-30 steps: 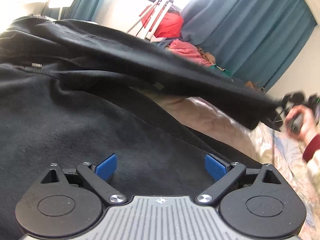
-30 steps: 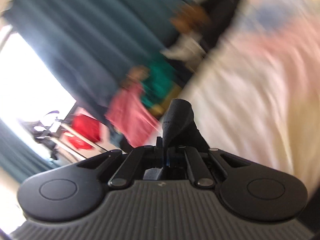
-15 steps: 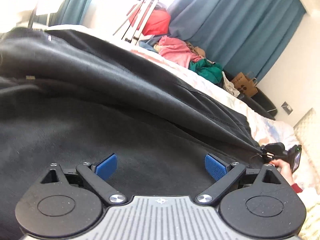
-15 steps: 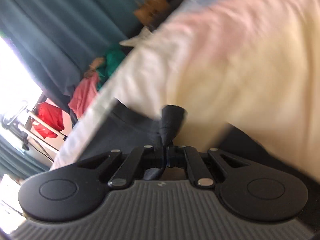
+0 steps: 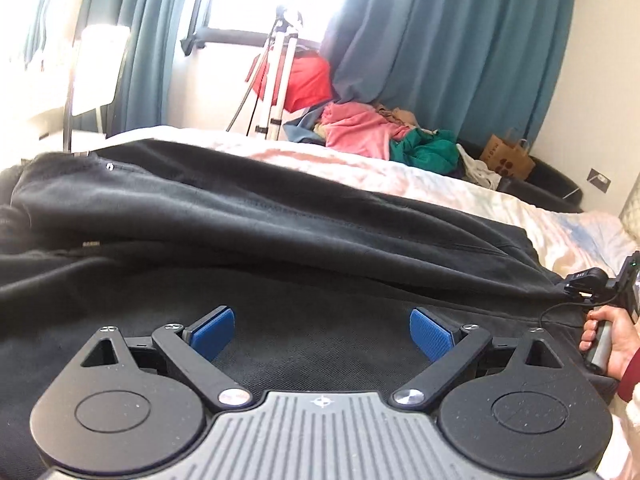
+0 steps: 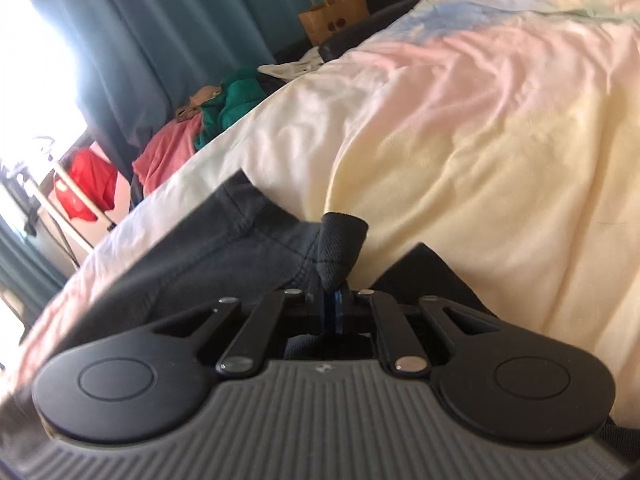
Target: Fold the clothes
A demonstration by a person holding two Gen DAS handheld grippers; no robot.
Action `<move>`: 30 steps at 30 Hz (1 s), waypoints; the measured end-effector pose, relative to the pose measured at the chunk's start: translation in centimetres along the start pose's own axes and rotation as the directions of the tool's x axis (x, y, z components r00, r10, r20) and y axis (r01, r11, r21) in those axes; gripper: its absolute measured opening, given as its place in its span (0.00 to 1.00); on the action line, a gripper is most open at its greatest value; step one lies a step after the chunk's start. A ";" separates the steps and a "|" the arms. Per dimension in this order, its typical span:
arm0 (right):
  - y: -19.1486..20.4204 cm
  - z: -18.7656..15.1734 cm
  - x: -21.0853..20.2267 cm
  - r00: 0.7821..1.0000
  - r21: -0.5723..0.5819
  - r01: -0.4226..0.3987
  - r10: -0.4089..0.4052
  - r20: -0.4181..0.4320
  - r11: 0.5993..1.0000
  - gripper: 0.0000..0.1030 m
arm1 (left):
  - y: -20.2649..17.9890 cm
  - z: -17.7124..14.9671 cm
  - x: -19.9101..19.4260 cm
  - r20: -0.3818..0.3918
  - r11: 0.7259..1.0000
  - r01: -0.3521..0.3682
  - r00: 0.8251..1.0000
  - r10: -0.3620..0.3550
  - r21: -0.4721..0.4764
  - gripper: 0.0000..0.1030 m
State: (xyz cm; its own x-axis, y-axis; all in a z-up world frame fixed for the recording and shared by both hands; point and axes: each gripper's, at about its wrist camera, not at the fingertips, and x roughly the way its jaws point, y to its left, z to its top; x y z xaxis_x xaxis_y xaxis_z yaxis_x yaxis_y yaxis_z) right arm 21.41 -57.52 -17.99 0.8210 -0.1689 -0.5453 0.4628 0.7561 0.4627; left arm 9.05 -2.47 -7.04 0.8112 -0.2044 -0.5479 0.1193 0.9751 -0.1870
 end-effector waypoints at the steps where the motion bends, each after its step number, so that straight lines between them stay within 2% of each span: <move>1: 0.0 0.1 -0.3 1.000 0.002 0.009 -0.009 -0.007 1.000 0.17 | -0.1 0.0 -0.4 0.004 1.000 0.002 1.000 -0.002 0.010 0.93; 2: 0.0 0.2 -0.6 1.000 0.003 0.018 -0.018 -0.014 1.000 0.20 | 0.0 0.2 -0.5 0.011 1.000 0.001 1.000 -0.001 0.018 0.93; 5: 1.3 1.1 -2.8 0.999 -0.090 0.053 -0.053 -0.007 0.995 0.32 | -0.3 0.5 -1.3 0.036 1.000 -0.018 0.999 0.017 0.021 0.93; 7: 3.3 1.4 -6.1 0.999 -0.137 0.027 -0.023 0.033 0.990 0.64 | -0.3 0.6 -2.2 0.050 1.000 -0.015 0.999 0.014 0.021 0.93; 12: 8.5 2.0 -14.6 0.988 -0.252 -0.040 0.076 0.135 0.967 0.81 | 0.3 1.3 -4.7 0.084 0.999 0.006 0.996 -0.009 0.033 0.93; 15: 11.8 2.0 -19.7 0.975 -0.326 -0.085 0.146 0.169 0.942 0.80 | 0.5 1.4 -6.6 0.125 0.998 -0.001 0.992 -0.006 0.055 0.94; 19: 13.8 -1.3 -22.8 0.970 -0.393 -0.130 0.199 0.140 0.910 0.80 | 0.3 1.3 -9.1 0.169 0.994 -0.040 0.985 0.023 0.099 0.94; 24: 16.3 -5.5 -26.5 0.961 -0.470 -0.182 0.257 0.099 0.863 0.80 | 0.4 1.0 -12.1 0.199 0.997 -0.020 0.980 0.003 0.080 0.95; 30: 19.2 -10.5 -30.9 0.946 -0.555 -0.244 0.321 0.044 0.795 0.80 | 0.2 0.4 -13.9 0.208 0.994 -0.026 0.978 0.004 0.103 0.96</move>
State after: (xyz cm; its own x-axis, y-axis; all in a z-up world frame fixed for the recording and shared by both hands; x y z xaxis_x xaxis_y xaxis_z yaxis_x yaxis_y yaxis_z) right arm 1.40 -31.18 0.40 0.9398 0.0552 -0.3371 -0.0178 0.9934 0.1130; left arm -1.96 0.65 0.90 0.9130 -0.1783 -0.3668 0.1569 0.9837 -0.0875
